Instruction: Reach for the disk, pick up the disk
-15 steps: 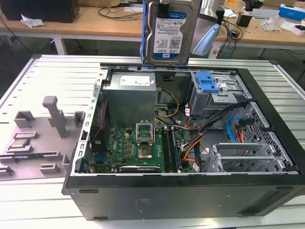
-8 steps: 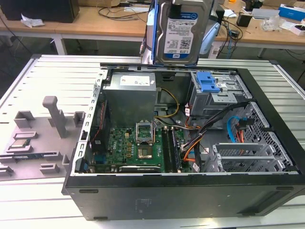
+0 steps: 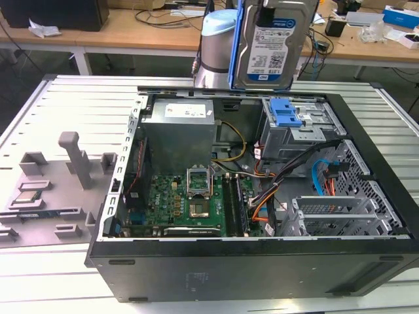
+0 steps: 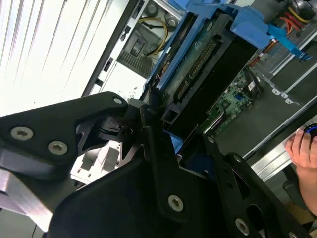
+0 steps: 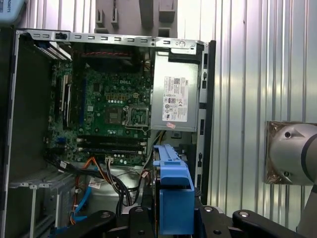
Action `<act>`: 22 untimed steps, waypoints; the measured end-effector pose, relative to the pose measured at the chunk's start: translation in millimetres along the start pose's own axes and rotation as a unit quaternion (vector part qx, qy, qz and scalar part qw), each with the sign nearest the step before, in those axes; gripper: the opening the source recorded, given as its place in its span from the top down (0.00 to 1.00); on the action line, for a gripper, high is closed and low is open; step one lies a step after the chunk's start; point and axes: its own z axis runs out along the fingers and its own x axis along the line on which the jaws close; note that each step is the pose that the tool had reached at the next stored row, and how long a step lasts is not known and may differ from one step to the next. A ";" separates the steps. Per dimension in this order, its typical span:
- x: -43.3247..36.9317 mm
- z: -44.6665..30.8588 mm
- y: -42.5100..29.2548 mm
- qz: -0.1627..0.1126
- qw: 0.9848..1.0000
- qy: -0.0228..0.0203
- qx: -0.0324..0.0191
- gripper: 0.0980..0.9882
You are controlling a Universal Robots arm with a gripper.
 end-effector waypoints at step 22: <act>61.4 0.1 -12.0 0.000 1.000 0.000 0.000 0.70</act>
